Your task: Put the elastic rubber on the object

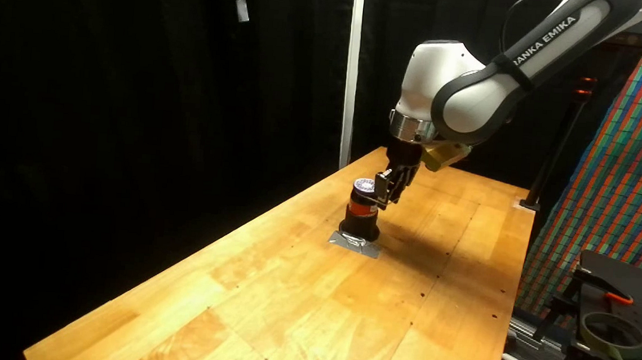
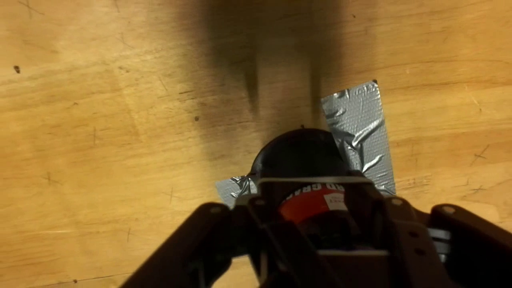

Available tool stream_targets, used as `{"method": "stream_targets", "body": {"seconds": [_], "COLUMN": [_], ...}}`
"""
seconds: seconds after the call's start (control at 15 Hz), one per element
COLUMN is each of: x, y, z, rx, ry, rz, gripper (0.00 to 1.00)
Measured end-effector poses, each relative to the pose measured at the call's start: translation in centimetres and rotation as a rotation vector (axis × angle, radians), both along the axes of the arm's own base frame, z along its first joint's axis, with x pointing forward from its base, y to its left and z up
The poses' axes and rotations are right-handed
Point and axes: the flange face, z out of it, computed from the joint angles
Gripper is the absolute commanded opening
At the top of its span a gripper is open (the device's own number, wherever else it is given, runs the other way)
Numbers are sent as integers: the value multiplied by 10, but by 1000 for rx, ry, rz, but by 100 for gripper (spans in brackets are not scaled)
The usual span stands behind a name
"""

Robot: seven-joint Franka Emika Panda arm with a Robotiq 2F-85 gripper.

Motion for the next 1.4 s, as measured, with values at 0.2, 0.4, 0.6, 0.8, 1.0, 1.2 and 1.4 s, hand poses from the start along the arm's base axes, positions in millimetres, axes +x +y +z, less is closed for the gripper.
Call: {"method": "stream_targets", "body": {"seconds": [0.2,0.4,0.6,0.8,1.0,1.2,1.4], "x": [-25,-45,-65,-83,-99,-115,-127], "y": [-6,-9,-12,-16,-26,-25,-14], "z": [6,7,1,-6,-12,-21,-30], "rx": [14,42,76,106,118,141,179], "ry": [-79,-189,-310,-411,-529,-623,-675], "rz": [-4,-30,-54,-78,-88,-97,-84], "gripper": [8,9,12,13,11,12,12]}}
